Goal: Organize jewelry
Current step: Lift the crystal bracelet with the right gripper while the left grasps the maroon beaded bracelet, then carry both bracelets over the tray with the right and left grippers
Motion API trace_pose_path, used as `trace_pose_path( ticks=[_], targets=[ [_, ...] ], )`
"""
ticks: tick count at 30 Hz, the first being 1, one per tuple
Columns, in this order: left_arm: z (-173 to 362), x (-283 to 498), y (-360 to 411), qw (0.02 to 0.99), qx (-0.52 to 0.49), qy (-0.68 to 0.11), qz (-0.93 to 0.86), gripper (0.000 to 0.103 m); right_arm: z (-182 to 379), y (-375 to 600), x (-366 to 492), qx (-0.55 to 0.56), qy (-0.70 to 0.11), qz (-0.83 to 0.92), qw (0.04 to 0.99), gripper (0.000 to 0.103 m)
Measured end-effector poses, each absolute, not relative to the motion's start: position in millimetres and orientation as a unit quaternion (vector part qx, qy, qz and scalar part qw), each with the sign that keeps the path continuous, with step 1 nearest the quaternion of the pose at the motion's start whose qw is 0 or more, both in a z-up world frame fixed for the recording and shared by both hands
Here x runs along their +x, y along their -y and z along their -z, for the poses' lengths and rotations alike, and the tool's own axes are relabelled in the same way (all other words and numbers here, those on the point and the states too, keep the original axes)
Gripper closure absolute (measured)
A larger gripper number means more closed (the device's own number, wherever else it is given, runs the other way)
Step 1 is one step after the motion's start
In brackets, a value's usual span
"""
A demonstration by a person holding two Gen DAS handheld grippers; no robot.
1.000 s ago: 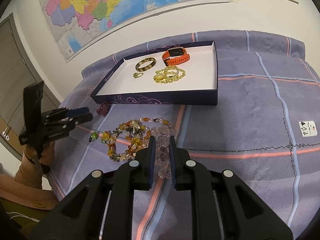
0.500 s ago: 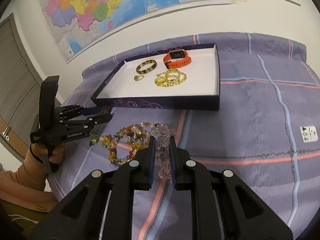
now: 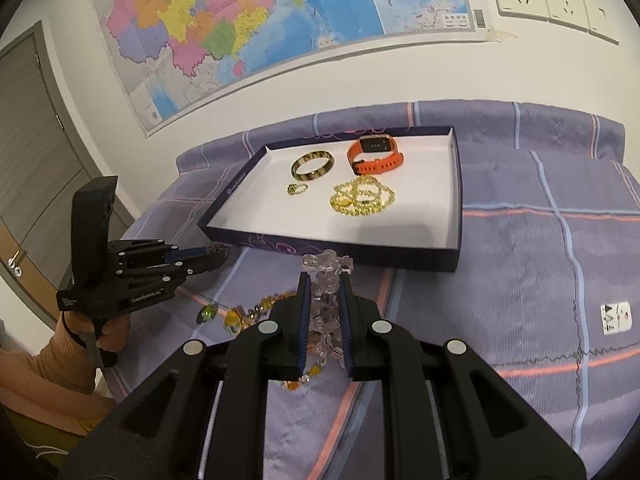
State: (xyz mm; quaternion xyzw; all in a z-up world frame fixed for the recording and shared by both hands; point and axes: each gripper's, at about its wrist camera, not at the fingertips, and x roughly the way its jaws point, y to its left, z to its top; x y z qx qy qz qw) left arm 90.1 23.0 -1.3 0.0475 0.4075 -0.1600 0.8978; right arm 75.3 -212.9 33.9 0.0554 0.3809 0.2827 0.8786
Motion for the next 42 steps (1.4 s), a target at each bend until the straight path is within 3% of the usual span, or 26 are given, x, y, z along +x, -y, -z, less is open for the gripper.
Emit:
trace_pose_path(
  ticks=[7, 9, 23, 24, 25, 27, 31, 37, 38, 41, 42],
  targets=[
    [-20, 85, -26, 0.905, 0.034, -0.388, 0.171, 0.094, -45, 207, 85, 0.056, -0.368, -0.29, 0.882, 0.089],
    [-26, 84, -26, 0.907, 0.03, -0.382, 0.175, 0.099, -48, 206, 88, 0.058, -0.364, -0.291, 0.883, 0.089],
    [-43, 95, -32, 0.913, 0.025, -0.365, 0.181, 0.1, -58, 199, 118, 0.07, -0.357, -0.298, 0.883, 0.089],
    [-42, 96, -32, 0.91, 0.024, -0.368, 0.187, 0.095, -57, 198, 118, 0.07, -0.357, -0.299, 0.882, 0.089],
    [-39, 95, -32, 0.907, 0.022, -0.372, 0.195, 0.083, -56, 197, 118, 0.069, -0.359, -0.3, 0.881, 0.089],
    [-32, 91, -30, 0.906, 0.036, -0.374, 0.195, 0.075, -54, 195, 118, 0.068, -0.362, -0.302, 0.879, 0.089],
    [-12, 89, -22, 0.894, 0.063, -0.396, 0.2, 0.065, -49, 192, 118, 0.065, -0.369, -0.304, 0.876, 0.089],
    [14, 91, -13, 0.881, 0.1, -0.421, 0.191, 0.06, -45, 189, 118, 0.062, -0.375, -0.305, 0.873, 0.089],
    [18, 92, -10, 0.88, 0.107, -0.424, 0.187, 0.06, -44, 189, 118, 0.061, -0.376, -0.306, 0.872, 0.089],
    [22, 90, -7, 0.881, 0.119, -0.421, 0.182, 0.083, -43, 189, 117, 0.061, -0.378, -0.306, 0.872, 0.089],
    [21, 90, -7, 0.881, 0.117, -0.422, 0.183, 0.098, -43, 189, 117, 0.061, -0.379, -0.306, 0.871, 0.089]
  ],
)
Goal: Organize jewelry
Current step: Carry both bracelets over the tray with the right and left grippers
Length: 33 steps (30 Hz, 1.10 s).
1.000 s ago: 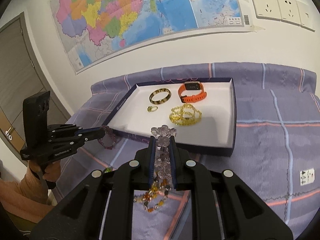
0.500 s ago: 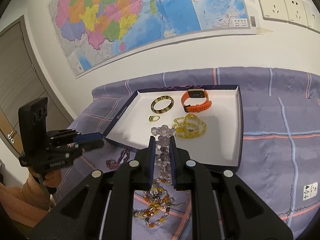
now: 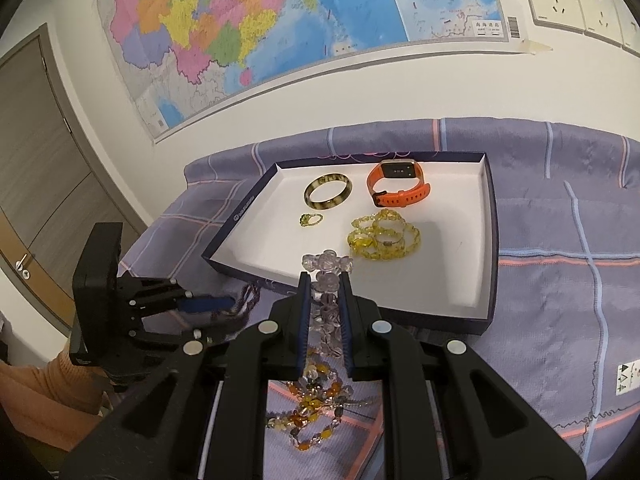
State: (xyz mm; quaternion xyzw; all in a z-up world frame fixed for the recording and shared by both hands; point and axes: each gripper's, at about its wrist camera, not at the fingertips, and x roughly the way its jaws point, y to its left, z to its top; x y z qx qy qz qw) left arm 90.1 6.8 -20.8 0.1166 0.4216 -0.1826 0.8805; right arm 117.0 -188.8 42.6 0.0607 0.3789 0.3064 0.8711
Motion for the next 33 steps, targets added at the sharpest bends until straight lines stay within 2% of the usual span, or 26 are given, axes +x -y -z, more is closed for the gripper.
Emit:
trace_pose_path(
  ticks=[7, 19, 33],
  targets=[
    [11, 87, -14, 0.887, 0.098, -0.415, 0.179, 0.101, -44, 191, 118, 0.063, -0.376, -0.306, 0.873, 0.089],
    [-44, 95, -26, 0.91, 0.046, -0.36, 0.198, 0.101, -55, 190, 130, 0.064, -0.363, -0.304, 0.878, 0.089],
    [-47, 139, -19, 0.911, 0.049, -0.366, 0.184, 0.101, -47, 178, 173, 0.063, -0.378, -0.289, 0.877, 0.089]
  ],
)
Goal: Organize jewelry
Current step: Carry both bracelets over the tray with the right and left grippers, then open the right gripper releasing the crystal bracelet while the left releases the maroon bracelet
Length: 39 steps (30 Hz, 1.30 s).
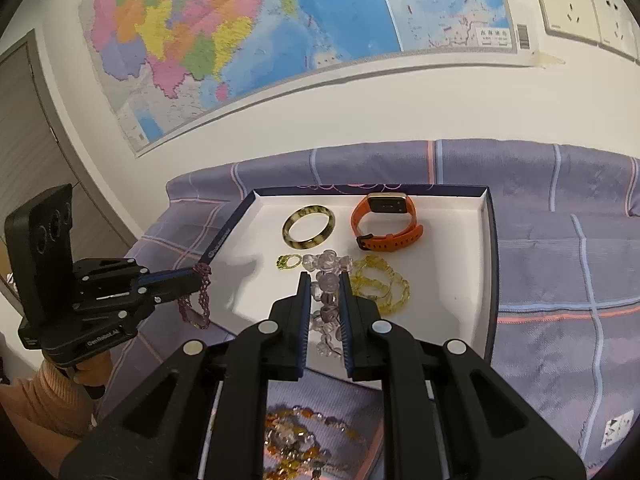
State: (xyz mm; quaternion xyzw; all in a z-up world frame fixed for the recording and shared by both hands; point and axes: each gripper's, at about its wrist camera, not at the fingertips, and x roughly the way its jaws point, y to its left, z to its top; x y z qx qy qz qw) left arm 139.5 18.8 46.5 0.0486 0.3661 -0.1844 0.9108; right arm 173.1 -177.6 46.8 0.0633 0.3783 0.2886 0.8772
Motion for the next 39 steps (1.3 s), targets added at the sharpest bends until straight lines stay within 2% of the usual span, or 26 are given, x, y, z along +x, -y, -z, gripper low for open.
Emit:
trace_pose_path(
  ticks=[12, 30, 39],
  targets=[
    [-53, 163, -35, 0.909, 0.019, -0.371, 0.188, 0.101, -34, 175, 189, 0.071, -0.395, -0.287, 0.87, 0.089],
    [-12, 185, -21, 0.886, 0.042, -0.428, 0.171, 0.1, -7, 158, 221, 0.063, -0.435, -0.258, 0.861, 0.089],
    [-13, 181, -21, 0.891, 0.045, -0.424, 0.158, 0.097, -1, 161, 227, 0.068, -0.437, -0.226, 0.868, 0.082]
  ],
)
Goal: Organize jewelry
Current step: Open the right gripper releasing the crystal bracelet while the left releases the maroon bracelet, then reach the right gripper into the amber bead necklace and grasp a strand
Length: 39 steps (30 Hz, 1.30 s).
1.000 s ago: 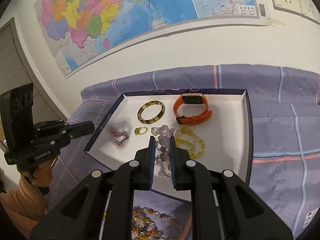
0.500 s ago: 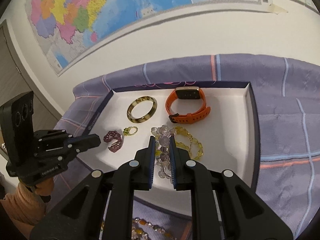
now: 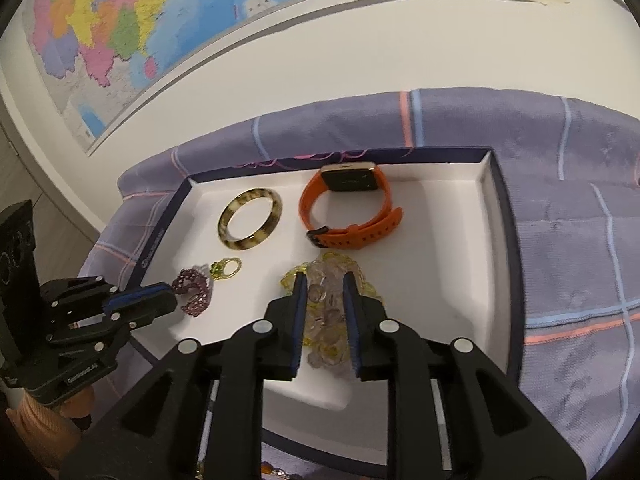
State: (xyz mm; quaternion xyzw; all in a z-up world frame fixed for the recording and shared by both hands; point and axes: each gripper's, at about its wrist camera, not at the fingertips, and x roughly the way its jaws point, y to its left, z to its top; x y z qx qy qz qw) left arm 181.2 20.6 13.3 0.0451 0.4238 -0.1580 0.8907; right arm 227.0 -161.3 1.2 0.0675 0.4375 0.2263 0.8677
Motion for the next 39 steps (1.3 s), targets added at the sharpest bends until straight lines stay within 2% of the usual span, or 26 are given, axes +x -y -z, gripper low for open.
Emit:
trace_pose_path(
  ticks=[2, 4, 6, 10, 20, 27, 36, 39],
  targets=[
    [-14, 179, -20, 0.893, 0.048, -0.421, 0.153, 0.094, -3, 164, 226, 0.072, -0.435, -0.224, 0.869, 0.079],
    [-15, 177, -18, 0.894, 0.05, -0.418, 0.154, 0.084, -6, 168, 224, 0.077, -0.431, -0.223, 0.871, 0.072],
    [-17, 174, -18, 0.896, 0.053, -0.413, 0.151, 0.078, -8, 171, 221, 0.078, -0.428, -0.225, 0.872, 0.072],
    [-19, 167, -16, 0.899, 0.057, -0.408, 0.15, 0.074, -15, 175, 209, 0.079, -0.419, -0.232, 0.874, 0.072],
    [-25, 134, -13, 0.903, 0.066, -0.389, 0.17, 0.071, -36, 182, 156, 0.049, -0.398, -0.277, 0.873, 0.069],
    [-16, 93, 4, 0.893, 0.096, -0.383, 0.216, 0.069, -19, 169, 105, -0.014, -0.418, -0.312, 0.853, 0.069],
    [8, 71, 8, 0.876, 0.105, -0.406, 0.239, 0.062, 7, 160, 77, -0.045, -0.445, -0.315, 0.837, 0.074],
    [13, 64, 5, 0.873, 0.108, -0.411, 0.24, 0.06, 8, 158, 77, -0.049, -0.445, -0.315, 0.837, 0.085]
  ],
)
